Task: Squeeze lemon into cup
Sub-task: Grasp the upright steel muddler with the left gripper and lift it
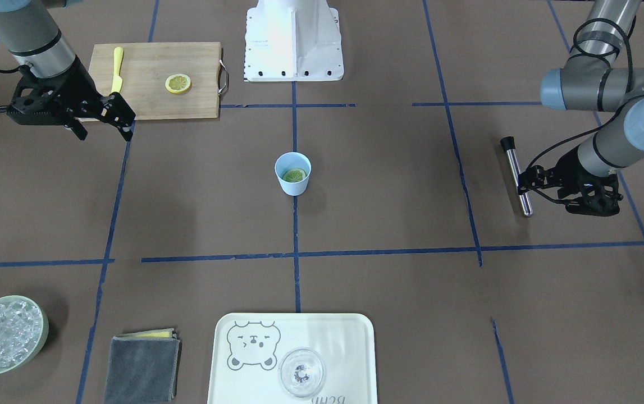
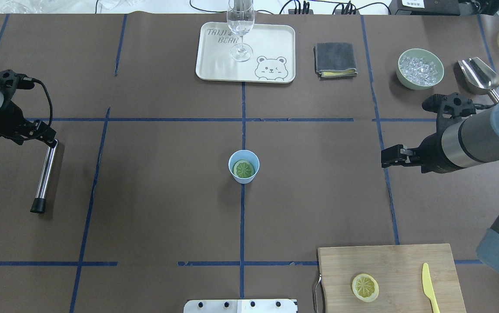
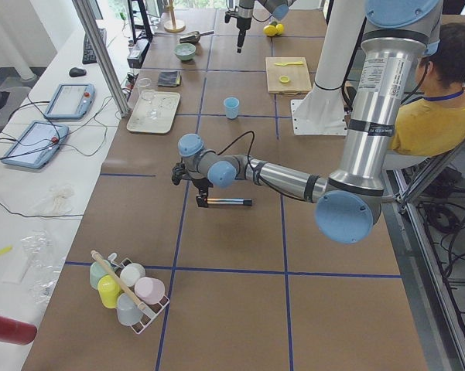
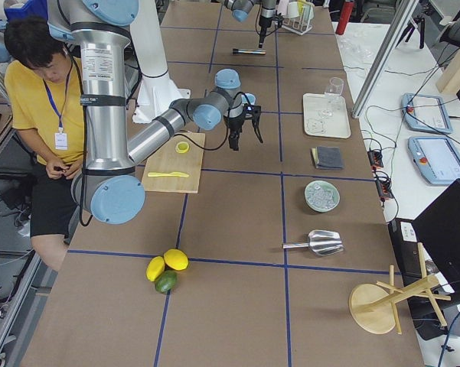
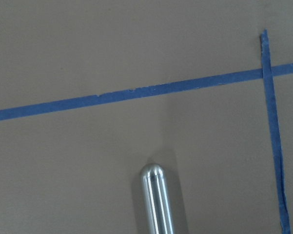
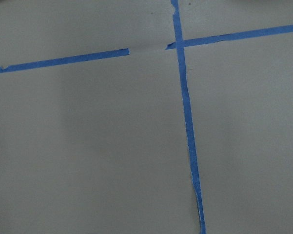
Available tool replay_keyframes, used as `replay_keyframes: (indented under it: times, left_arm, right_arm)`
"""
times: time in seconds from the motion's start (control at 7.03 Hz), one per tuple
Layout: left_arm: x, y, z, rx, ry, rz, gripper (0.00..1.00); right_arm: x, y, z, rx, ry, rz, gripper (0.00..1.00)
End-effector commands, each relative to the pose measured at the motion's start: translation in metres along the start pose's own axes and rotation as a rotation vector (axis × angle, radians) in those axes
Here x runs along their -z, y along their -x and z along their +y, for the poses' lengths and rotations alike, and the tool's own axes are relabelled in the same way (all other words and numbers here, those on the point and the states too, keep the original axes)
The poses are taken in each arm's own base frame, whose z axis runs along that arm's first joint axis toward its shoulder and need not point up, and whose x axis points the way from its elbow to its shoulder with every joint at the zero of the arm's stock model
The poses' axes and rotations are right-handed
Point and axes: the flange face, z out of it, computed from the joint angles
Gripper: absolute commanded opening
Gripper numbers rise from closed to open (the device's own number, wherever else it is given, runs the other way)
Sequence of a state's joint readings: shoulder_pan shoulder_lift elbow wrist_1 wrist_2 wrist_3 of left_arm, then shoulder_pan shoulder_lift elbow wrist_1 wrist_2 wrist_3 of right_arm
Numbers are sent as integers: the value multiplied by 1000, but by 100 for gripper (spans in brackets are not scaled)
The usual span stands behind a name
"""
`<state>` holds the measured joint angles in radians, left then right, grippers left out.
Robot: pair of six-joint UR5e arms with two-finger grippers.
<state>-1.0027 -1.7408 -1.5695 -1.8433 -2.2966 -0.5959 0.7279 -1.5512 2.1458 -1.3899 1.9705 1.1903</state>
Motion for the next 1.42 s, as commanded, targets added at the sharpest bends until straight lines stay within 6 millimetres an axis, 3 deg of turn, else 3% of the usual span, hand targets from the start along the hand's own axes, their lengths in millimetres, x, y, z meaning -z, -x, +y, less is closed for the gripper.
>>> replay_keyframes:
  times: [0.0, 0.71, 1.0, 1.14, 1.28]
  left_arm:
    - [-13, -8, 3, 62, 21, -4, 98]
    - [-20, -8, 4, 88, -4, -45, 98]
    - [-47, -25, 14, 49, 36, -48, 98]
    - [-49, -25, 14, 46, 40, -49, 97]
    - [-49, -27, 14, 45, 40, -48, 82]
  right_arm:
    - [1, 0, 0, 0, -1, -2, 100]
    - [0, 4, 0, 4, 3, -7, 100]
    - [0, 5, 0, 5, 4, -7, 100]
    - [0, 5, 1, 5, 5, -8, 100]
    - [-2, 5, 1, 6, 7, -6, 100]
